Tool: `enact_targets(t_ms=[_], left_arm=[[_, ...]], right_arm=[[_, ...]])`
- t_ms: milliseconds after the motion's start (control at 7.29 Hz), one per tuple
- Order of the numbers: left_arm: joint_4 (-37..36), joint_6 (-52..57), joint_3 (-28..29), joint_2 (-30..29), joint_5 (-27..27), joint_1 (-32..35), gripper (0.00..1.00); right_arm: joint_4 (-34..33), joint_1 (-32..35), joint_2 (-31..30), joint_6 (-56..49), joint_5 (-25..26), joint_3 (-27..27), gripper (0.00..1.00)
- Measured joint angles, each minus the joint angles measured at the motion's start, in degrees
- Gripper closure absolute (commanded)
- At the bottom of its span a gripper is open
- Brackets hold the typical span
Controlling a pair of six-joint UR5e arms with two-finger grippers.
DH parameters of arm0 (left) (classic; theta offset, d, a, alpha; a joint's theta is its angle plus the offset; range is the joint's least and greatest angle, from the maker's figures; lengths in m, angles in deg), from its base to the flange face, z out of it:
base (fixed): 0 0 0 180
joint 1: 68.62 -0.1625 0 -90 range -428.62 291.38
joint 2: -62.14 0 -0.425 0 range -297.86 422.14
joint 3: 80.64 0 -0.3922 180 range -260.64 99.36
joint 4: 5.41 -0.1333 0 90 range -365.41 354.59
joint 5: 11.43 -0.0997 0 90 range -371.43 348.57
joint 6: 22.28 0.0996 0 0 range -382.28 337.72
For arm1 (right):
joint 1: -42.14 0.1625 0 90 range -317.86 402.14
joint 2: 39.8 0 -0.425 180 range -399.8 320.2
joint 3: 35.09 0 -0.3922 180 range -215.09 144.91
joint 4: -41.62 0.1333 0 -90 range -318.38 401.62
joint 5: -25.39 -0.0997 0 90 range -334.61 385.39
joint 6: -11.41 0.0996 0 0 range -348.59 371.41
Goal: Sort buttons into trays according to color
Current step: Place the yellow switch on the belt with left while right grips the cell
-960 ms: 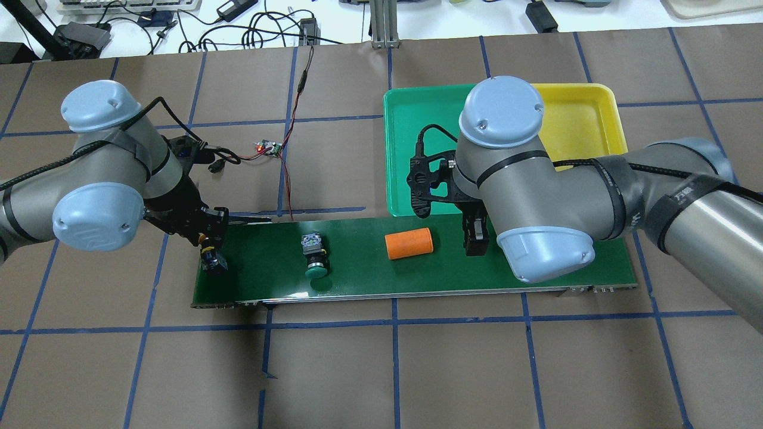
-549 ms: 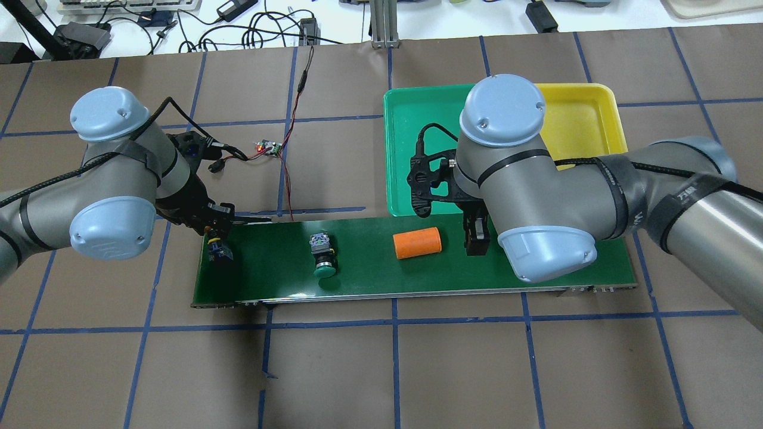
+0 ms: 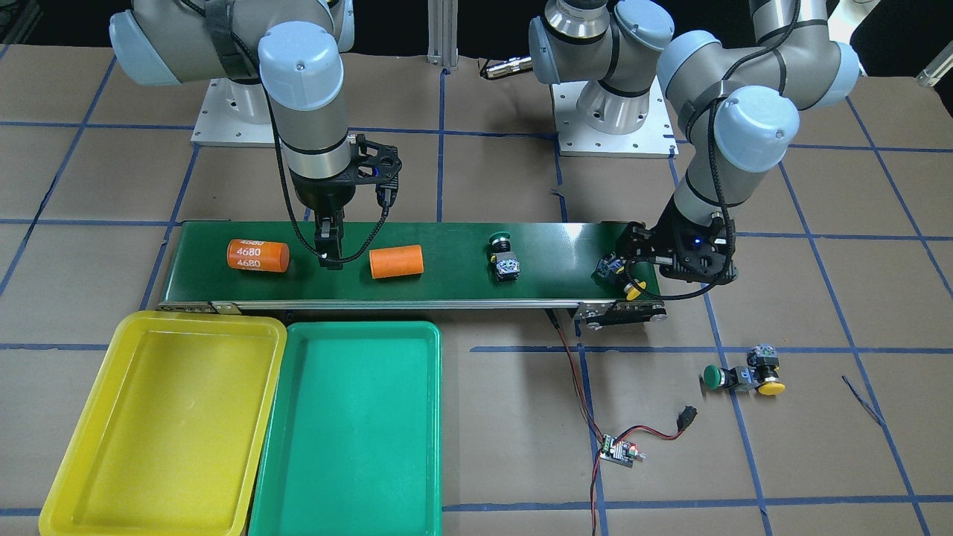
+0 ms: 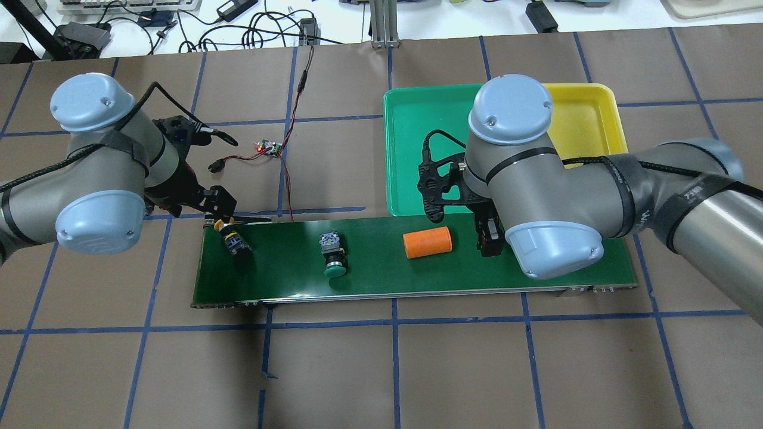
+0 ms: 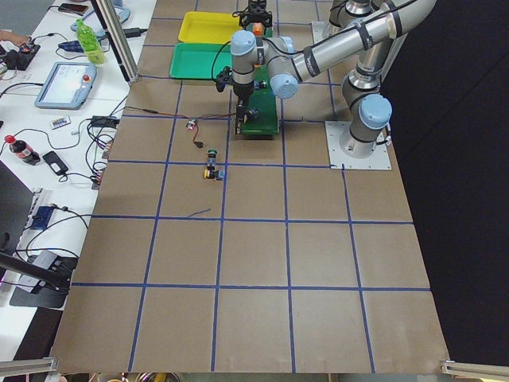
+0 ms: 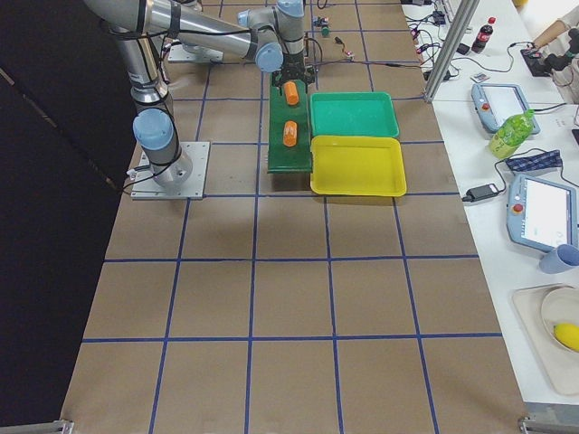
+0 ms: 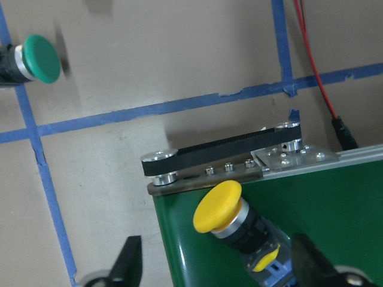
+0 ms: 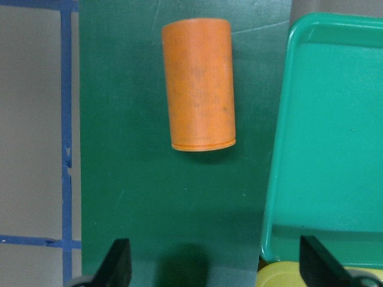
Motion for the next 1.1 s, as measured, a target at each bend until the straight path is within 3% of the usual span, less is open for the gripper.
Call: enact_targets(t_ms=[411,823,1097], left_arm=[[-0.02,8.61,6.14,-3.79,0.19,-10.60,0.00],[-7.51,18.98,7.06,-11.66,1.93,-17.82,0.00],[-11.11,23.53,7.18,-16.54,3.93,-20.14,0.00]], right_arm=[[-0.88,-5.76,-5.46,-3.66,0.09,-5.48,0.00],[-6.26,-9.70,-10.32,-4.29,-0.10,-14.31,0.00],[-7.23,-10.09,-10.45,-4.17,-0.66,-15.44,0.00]])
